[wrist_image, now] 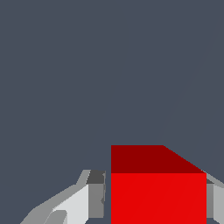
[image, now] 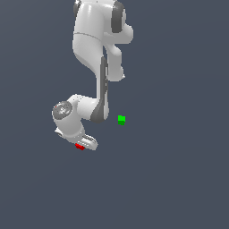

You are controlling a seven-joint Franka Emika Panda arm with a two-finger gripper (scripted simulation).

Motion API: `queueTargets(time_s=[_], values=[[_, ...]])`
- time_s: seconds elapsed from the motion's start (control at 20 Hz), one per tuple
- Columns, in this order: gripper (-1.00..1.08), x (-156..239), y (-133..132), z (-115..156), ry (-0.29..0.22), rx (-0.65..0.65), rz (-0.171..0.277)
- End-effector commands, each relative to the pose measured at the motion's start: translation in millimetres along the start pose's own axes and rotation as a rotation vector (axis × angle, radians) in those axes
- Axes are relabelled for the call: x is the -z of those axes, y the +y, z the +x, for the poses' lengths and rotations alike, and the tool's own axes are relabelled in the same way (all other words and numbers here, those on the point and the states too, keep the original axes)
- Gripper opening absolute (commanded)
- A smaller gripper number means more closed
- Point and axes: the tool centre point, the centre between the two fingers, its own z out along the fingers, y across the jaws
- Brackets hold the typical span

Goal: Stack the red cube on top of the green cube.

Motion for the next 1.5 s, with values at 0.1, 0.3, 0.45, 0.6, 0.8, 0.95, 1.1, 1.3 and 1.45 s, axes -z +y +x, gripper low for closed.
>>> queueTargets(time_s=[0.1,0.3,0.45,0.6,0.8,0.95,1.1,1.3,1.45], values=[[-1.00,0,0,1,0.001,0.000,0.000],[-1.00,0,0,1,0.001,0.000,0.000],[-1.00,0,0,1,0.001,0.000,0.000],[-1.00,3,0,0,0.001,0.000,0.000],[-1.00,15,0,0,0.001,0.000,0.000],[-1.00,32,0,-1,0.001,0.000,0.000],[-1.00,55,0,-1,0.001,0.000,0.000],[-1.00,80,0,-1,0.001,0.000,0.000],[-1.00,93,0,-1,0.001,0.000,0.000]])
